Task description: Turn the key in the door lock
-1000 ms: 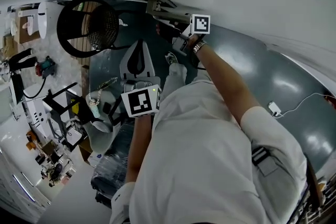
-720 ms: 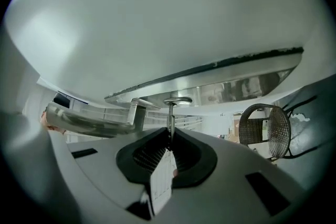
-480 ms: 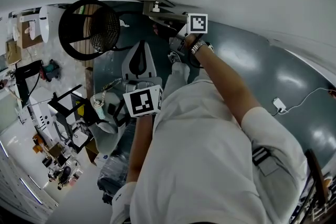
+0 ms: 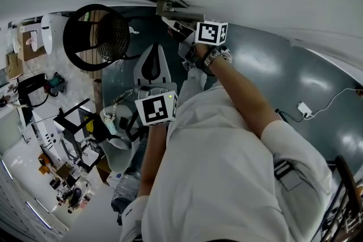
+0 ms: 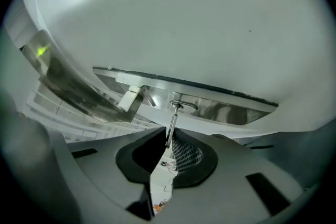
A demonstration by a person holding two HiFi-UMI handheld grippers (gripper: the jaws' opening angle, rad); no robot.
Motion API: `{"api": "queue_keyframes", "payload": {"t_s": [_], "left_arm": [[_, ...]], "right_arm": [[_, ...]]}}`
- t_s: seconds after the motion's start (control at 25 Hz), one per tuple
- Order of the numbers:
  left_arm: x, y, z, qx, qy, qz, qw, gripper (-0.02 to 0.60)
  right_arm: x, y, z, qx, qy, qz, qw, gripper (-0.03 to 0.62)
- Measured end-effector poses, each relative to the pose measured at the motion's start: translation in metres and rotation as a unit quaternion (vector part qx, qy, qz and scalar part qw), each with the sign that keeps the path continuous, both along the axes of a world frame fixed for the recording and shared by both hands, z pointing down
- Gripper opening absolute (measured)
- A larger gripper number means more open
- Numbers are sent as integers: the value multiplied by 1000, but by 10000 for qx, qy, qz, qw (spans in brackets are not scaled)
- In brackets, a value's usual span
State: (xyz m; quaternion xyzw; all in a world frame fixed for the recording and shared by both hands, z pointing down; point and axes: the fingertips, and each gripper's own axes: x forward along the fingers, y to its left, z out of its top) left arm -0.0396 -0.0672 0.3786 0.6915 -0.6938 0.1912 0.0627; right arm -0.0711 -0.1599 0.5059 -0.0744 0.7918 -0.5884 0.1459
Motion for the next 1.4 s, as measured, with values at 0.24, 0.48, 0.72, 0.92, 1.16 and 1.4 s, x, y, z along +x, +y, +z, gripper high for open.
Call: {"api": "queue_keyframes", "payload": {"t_s": [0.24, 0.48, 0.72, 0.92, 1.16, 1.4], "left_arm": [[-14, 1, -5, 66, 129, 201, 9997, 9], [-35, 0, -10, 237, 300, 398, 9985, 9], [-58, 3, -15, 384, 512, 583, 9962, 9], [-71, 3, -16, 528, 653, 793, 9933, 9], [-97, 5, -18, 653, 913, 851, 9900, 9], [-122, 3, -15, 757, 1141, 894, 9865, 9]], "right_arm": [[0, 3, -12, 216, 513, 262, 9981, 31], [0, 2, -6, 285, 1204, 618, 9904, 31], [-2, 4, -9, 327, 1989, 928, 9751, 31], [-2, 4, -7, 520, 2741, 1127, 9537, 31], [0, 4, -6, 850, 3991, 1425, 9018, 31], [1, 3, -5, 1016, 4958, 1652, 8465, 31]]}}
